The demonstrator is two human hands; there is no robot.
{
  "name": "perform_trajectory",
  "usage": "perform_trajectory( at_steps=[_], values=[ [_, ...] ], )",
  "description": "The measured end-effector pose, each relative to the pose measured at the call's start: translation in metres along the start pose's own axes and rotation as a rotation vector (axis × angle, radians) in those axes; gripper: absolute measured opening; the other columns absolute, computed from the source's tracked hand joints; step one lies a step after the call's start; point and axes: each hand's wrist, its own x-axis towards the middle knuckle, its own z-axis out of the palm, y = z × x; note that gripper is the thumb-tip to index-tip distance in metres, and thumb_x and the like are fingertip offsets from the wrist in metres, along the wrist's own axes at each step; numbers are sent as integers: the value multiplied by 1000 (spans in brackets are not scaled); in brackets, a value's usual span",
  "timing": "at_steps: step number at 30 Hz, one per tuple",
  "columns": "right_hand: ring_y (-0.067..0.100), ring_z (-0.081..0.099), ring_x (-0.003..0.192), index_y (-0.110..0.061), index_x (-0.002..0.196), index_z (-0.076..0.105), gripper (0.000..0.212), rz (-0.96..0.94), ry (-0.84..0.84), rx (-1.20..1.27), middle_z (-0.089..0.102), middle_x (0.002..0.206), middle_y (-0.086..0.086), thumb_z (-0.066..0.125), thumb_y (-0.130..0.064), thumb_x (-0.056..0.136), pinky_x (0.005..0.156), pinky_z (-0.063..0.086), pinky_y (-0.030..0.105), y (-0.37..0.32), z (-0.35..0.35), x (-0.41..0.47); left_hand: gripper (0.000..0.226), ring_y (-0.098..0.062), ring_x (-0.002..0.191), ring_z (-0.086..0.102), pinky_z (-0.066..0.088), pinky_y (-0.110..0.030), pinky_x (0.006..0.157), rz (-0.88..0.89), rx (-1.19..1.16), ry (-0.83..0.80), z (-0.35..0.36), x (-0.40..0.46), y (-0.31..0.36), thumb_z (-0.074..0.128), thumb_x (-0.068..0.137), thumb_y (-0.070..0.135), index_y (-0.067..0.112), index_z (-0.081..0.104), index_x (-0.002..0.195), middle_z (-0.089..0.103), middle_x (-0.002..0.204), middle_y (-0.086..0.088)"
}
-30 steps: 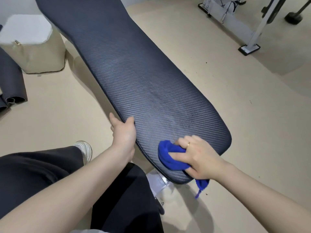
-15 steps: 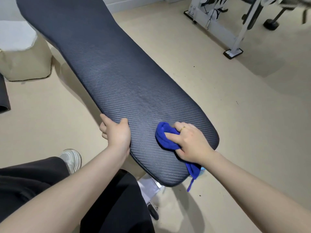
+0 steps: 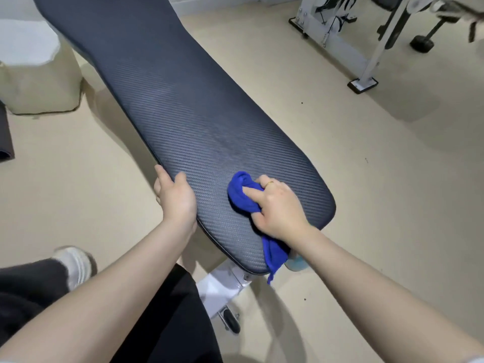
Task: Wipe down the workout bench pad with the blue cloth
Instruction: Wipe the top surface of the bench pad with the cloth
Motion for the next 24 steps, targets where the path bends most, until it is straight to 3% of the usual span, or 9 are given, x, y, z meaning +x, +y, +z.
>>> perform_trajectory(
  at_steps=[2, 5, 8, 11, 13, 15, 19, 21, 24],
  values=[
    [37, 57, 69, -13, 86, 65, 28, 193, 42, -61, 55, 78, 16, 52, -15, 61, 60, 43, 35, 24, -6, 3, 60, -18, 132, 43, 32, -38, 114, -4, -51, -54, -11, 5, -3, 34, 82, 22, 16, 35, 142, 44, 145, -1],
    [40, 54, 90, -8, 95, 61, 25, 674, 97, -82, 54, 97, 21, 49, -9, 73, 70, 42, 38, 42, -13, -2, 45, -16, 122, 51, 39, -26, 104, -15, -76, -187, -26, -5, -2, 28, 93, 3, 13, 45, 134, 56, 133, 0],
    [37, 54, 87, -8, 94, 60, 25, 561, 39, -25, 52, 96, 20, 50, -10, 72, 66, 42, 36, 0, -9, -10, 51, -28, 137, 36, 23, -45, 114, -59, -52, -262, -30, -11, -8, 31, 97, 3, 20, 31, 145, 47, 144, -1],
    [31, 55, 64, -15, 83, 63, 31, 191, 20, -38, 54, 78, 10, 39, -19, 63, 54, 38, 28, -51, 6, -27, 57, -27, 136, 40, 21, -47, 116, -99, -74, -221, -28, -3, -10, 31, 96, -2, 18, 22, 149, 46, 144, 1],
    [29, 54, 60, -17, 82, 63, 29, 83, -8, -16, 54, 74, 8, 42, -19, 62, 53, 40, 27, -53, 5, -30, 57, -22, 132, 45, 24, -41, 116, -98, -76, -209, -25, -2, -10, 31, 95, -3, 18, 24, 148, 46, 144, 2],
    [33, 55, 62, -14, 83, 61, 24, 156, -26, -49, 53, 75, 11, 51, -14, 62, 55, 42, 31, -36, 1, -31, 58, -10, 122, 46, 25, -20, 109, -86, -97, -193, -23, -4, -10, 30, 95, -3, 17, 20, 150, 43, 144, 4],
    [38, 54, 83, -5, 91, 59, 21, 809, 160, -148, 50, 90, 18, 53, -8, 72, 60, 31, 31, -17, -6, -55, 59, -8, 120, 45, 25, -10, 94, -104, -133, -193, -24, -5, -7, 33, 95, -3, 18, 21, 149, 40, 147, 4],
    [37, 54, 83, -6, 91, 59, 21, 834, 119, -144, 50, 92, 17, 54, -8, 71, 60, 27, 30, -46, 0, -58, 59, -6, 119, 45, 25, -11, 98, -107, -115, -195, -29, -7, -7, 36, 96, 1, 21, 21, 149, 40, 147, 6],
    [33, 54, 60, -7, 79, 61, 21, 548, 99, -111, 52, 75, 14, 60, -11, 58, 53, 28, 26, -103, 16, -58, 59, -11, 126, 45, 27, -15, 104, -119, -121, -217, -34, -14, -1, 35, 96, 1, 24, 20, 149, 39, 148, 7]
  ],
)
